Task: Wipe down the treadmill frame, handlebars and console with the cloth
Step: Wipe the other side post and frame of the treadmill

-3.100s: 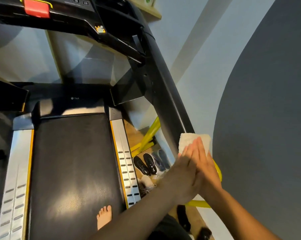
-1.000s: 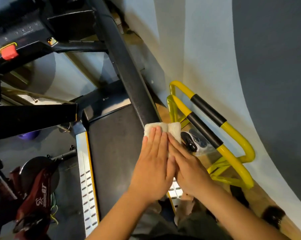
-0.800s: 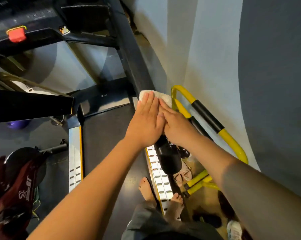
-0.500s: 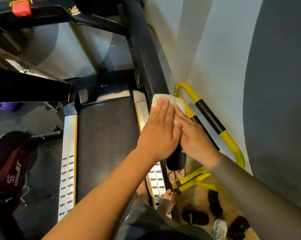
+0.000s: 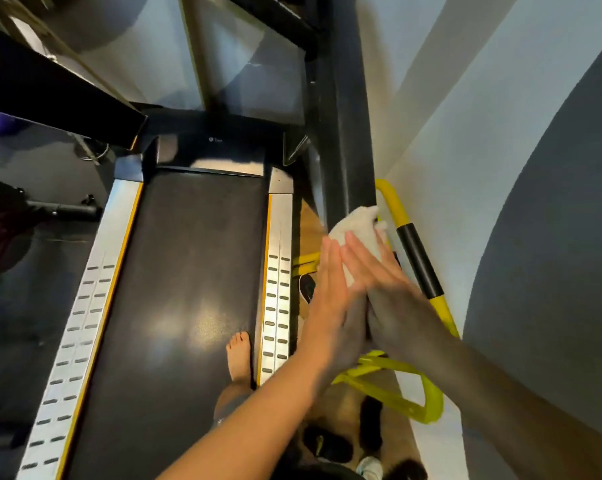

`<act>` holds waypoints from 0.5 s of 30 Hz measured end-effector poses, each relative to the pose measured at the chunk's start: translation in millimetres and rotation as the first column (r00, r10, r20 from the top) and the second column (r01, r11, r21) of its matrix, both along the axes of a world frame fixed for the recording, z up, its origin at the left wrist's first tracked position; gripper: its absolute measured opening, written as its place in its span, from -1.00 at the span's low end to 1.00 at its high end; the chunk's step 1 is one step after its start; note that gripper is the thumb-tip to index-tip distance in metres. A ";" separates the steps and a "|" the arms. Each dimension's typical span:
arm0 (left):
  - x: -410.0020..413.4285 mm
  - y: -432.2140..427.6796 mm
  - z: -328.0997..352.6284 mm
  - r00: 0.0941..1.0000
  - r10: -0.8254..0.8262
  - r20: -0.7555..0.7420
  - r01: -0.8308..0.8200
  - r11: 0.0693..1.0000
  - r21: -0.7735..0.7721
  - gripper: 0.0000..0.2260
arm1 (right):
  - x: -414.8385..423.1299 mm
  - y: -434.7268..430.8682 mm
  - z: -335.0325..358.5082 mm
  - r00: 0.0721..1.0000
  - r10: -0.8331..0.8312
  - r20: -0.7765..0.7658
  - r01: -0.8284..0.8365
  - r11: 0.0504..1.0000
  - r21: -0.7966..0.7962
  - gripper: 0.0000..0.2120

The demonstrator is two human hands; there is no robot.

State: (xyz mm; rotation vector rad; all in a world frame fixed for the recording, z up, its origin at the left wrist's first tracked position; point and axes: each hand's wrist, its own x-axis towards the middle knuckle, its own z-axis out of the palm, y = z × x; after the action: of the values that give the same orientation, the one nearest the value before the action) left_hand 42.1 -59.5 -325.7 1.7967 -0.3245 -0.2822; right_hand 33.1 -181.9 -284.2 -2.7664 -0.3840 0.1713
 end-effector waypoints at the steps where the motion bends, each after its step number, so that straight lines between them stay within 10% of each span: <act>1: 18.1 -3.1 0.9 0.998 0.030 -0.049 -0.030 1.000 0.001 -0.45 | 21.6 2.3 3.0 0.999 0.032 0.034 -0.031 0.999 -0.042 -0.46; 6: 78.0 -7.1 2.7 0.932 0.137 -0.336 -0.186 0.976 -0.117 -0.62 | 100.1 16.4 20.6 0.996 0.084 0.014 -0.068 0.885 -0.460 -0.54; 10: 71.9 -0.5 -32.1 0.892 0.068 -0.448 -0.147 0.978 -0.145 -0.64 | 100.0 40.8 25.4 0.974 0.131 -0.186 -0.227 0.611 -0.758 -0.48; 15: -4.9 20.5 -53.1 0.872 -0.018 -0.490 -0.125 0.958 -0.258 -0.65 | 36.6 40.4 6.0 0.926 0.192 -0.326 -0.378 0.512 -0.771 -0.53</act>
State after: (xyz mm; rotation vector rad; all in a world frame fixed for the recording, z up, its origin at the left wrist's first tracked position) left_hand 37.2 -39.0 -378.8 1.3890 0.0487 -0.6070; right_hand 69.7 -141.5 -278.2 -3.5173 -0.9161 0.9480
